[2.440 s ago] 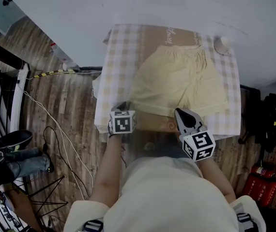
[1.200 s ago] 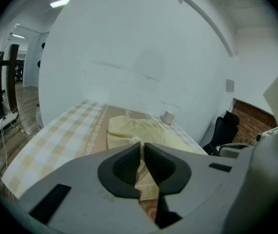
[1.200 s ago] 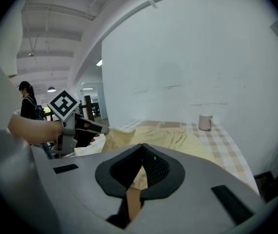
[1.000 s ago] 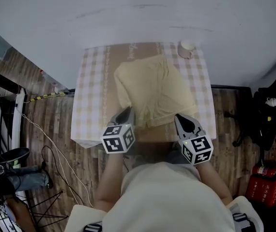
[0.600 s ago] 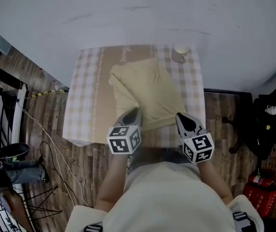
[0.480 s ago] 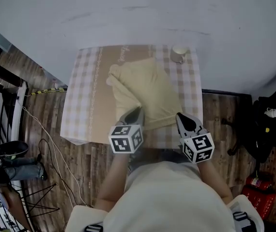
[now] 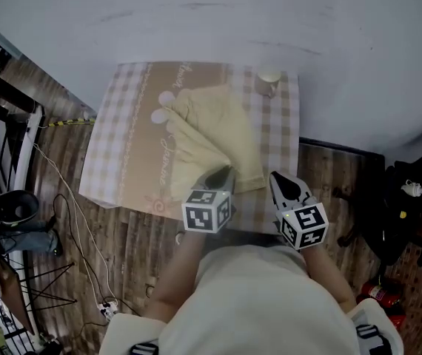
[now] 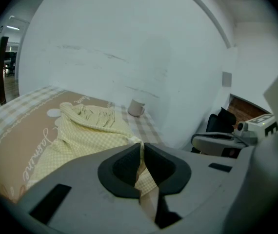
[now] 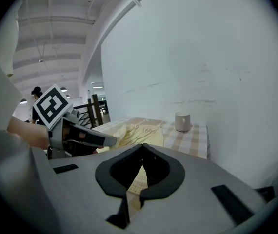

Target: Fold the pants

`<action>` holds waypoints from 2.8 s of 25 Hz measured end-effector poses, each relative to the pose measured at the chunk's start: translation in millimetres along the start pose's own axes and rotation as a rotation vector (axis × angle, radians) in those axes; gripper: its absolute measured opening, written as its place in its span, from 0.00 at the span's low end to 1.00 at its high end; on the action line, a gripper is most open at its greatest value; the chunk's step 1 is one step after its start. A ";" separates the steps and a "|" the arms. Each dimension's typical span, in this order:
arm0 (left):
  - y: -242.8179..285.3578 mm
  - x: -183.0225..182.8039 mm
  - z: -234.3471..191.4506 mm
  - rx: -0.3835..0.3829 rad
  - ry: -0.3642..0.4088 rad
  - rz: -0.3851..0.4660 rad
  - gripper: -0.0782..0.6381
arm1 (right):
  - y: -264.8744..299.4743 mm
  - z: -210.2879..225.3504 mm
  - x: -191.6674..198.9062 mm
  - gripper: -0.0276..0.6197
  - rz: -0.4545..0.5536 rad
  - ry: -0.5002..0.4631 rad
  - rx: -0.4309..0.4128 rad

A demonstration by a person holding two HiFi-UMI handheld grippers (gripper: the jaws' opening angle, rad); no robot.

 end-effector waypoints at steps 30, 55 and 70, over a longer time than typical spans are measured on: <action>89.8 90.3 71.6 0.029 0.128 -0.312 0.15 | -6.2 57.3 11.0 0.04 -0.029 0.018 -0.026; -5.2 -7.0 -32.9 -0.077 -0.008 -0.031 0.25 | 88.9 3.6 -53.4 0.04 0.004 -0.114 -0.125; -34.8 -56.3 -162.7 -0.214 -0.066 0.025 0.17 | 227.1 -61.4 -84.2 0.05 -0.095 -0.315 -0.199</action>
Point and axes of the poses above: the fingertips, and each gripper's own axes: y forward along the fingers, z to its right, x out of its underside, the point moved 3 cm from there along -y, backward along the fingers, and after that the axes turned 1 degree about -y, right-handed, at the moved point
